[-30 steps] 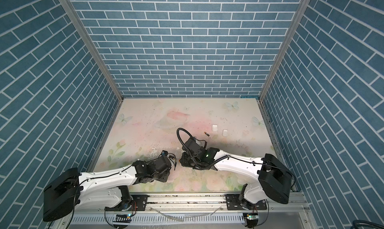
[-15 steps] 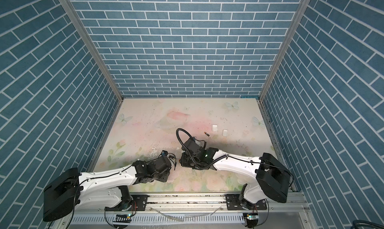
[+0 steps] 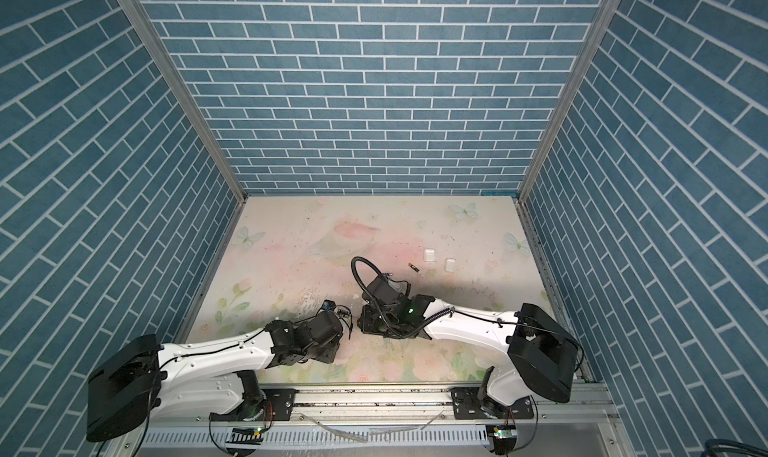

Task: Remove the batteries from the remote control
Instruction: 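Insert the screwdriver tip beside the upper battery's end with the right gripper, then lever the upper battery up out of the compartment with the screwdriver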

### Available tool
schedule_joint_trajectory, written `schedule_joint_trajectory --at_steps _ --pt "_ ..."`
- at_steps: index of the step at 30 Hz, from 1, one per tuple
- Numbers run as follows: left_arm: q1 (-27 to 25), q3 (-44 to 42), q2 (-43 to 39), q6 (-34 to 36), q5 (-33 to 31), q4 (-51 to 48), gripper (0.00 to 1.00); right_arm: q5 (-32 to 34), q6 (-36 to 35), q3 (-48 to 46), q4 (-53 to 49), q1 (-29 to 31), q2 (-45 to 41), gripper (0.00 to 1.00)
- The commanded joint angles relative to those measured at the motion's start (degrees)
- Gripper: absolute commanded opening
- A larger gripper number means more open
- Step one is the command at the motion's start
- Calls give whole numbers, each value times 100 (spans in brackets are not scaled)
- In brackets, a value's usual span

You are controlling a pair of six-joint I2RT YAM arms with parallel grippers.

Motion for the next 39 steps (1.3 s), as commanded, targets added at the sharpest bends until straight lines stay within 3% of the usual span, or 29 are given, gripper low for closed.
schedule_joint_trajectory --at_steps 1,19,39 --pt "-39 -325 265 31 606 -463 43 -86 -77 146 628 -45 90 0" --pt "-55 -311 366 54 657 -419 40 -188 -225 262 971 -185 -36 0" --pt "-62 -305 411 53 654 -410 39 -129 -372 515 676 -199 -159 0"
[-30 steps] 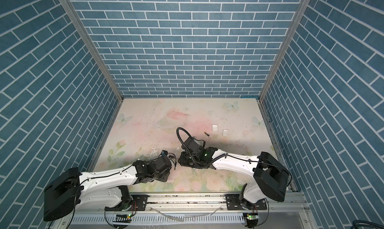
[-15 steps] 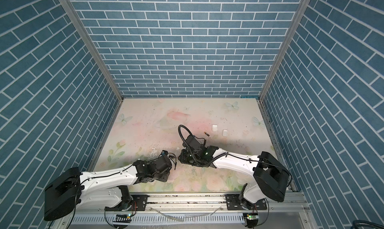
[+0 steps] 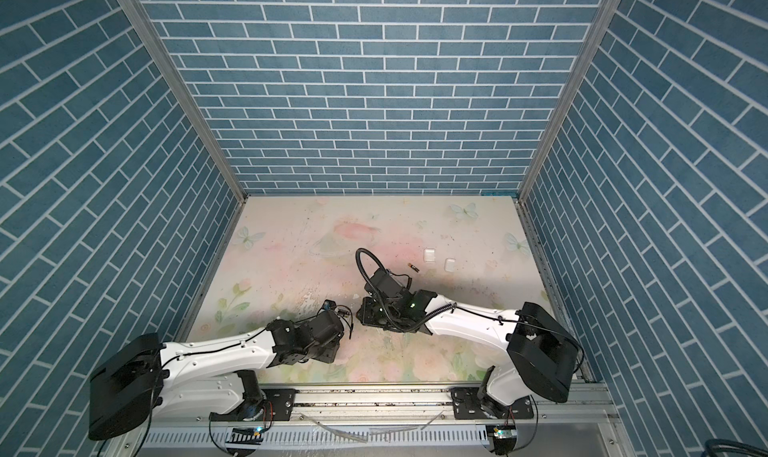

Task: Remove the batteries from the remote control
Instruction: 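Lever the upper battery up out of the compartment with the screwdriver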

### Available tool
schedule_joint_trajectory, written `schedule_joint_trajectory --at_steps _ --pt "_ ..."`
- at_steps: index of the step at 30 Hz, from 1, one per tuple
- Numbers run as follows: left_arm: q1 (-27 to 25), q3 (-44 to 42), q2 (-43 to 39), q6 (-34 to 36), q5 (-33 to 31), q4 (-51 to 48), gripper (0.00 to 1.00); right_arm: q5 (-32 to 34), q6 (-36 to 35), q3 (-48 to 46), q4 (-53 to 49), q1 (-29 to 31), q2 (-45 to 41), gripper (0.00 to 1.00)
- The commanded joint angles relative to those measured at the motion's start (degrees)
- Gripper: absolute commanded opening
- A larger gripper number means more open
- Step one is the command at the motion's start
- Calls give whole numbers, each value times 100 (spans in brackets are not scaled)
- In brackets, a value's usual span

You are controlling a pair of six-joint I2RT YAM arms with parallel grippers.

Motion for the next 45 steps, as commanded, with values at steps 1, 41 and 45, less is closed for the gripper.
schedule_joint_trajectory --at_steps 1,41,45 --pt "-61 -360 319 72 656 -375 39 -35 -208 425 403 7 -163 0" --pt "-76 -355 320 30 612 -400 37 62 -220 265 -38 -124 -329 0" --pt "-74 -360 310 31 608 -401 37 -55 -202 231 105 -117 -186 0"
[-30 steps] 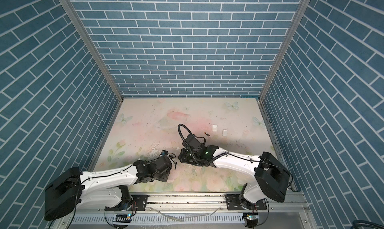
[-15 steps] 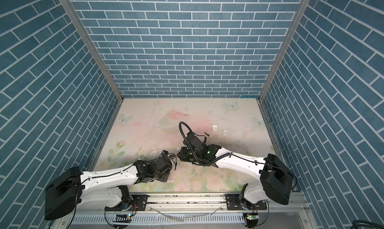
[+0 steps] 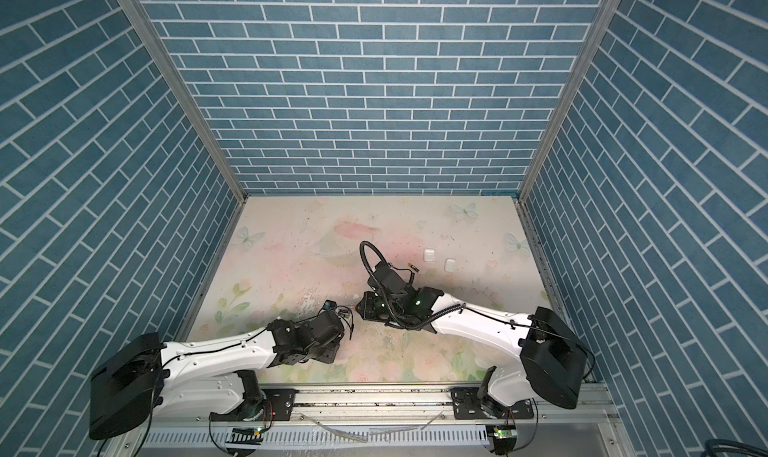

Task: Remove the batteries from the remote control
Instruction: 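Lever the upper battery up out of the compartment with the screwdriver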

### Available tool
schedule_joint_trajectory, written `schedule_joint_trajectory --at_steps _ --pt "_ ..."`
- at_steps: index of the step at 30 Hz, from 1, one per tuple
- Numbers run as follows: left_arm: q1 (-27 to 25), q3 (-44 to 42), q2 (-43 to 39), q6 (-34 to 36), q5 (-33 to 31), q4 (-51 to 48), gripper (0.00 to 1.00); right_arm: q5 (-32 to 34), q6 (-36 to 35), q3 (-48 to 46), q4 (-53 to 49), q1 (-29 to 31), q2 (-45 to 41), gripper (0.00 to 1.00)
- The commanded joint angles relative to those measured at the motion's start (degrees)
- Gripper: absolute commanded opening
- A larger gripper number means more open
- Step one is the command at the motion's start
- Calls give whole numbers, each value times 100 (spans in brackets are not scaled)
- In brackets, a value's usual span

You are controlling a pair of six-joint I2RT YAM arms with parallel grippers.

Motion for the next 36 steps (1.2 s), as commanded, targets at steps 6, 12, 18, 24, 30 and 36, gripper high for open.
schedule_joint_trajectory --at_steps 6,12,18,24,30,36 --pt "-52 -373 291 -21 604 -390 37 -232 -29 103 288 18 314 0" --pt "-56 -369 299 -29 595 -397 37 -261 85 -75 495 27 448 0" --pt "-51 -373 291 -25 587 -399 37 -193 116 -156 517 16 532 0" --pt "-57 -377 290 -25 595 -399 37 -135 115 -174 453 20 582 0" --pt "-54 -373 280 -27 595 -399 36 -99 115 -199 392 7 616 0" --pt "-55 -377 296 -37 586 -405 36 -101 107 -217 374 -7 702 0"
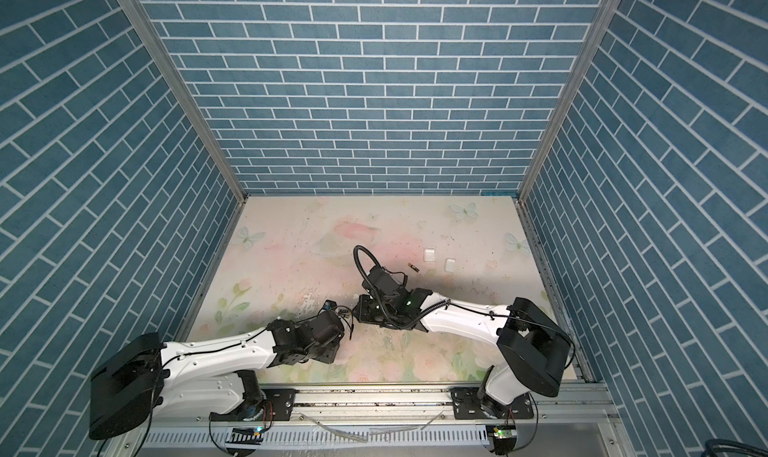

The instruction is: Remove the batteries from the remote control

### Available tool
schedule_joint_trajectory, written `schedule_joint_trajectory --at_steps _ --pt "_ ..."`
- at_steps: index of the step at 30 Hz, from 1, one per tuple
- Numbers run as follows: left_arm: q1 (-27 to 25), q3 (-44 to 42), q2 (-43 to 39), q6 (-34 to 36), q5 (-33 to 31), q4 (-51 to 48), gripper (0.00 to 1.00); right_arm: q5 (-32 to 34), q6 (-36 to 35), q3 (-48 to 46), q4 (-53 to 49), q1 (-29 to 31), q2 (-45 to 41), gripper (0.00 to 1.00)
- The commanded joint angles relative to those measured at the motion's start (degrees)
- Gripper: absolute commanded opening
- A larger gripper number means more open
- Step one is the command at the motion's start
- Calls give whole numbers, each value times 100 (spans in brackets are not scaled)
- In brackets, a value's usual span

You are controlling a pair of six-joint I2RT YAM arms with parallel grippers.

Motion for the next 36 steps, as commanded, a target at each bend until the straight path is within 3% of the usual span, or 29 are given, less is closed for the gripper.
schedule_joint_trajectory --at_steps 1,30,33,36 --pt "-52 -377 292 -32 586 -402 36 68 90 -182 -58 -10 132 0" --pt "-54 -357 328 -46 568 -417 36 150 99 -332 813 -411 137 0" --pt "-47 -345 331 -47 559 -419 41 131 90 -321 818 -439 145 0" --pt "-51 -333 319 -69 496 -483 56 148 70 -319 759 -458 62 0"
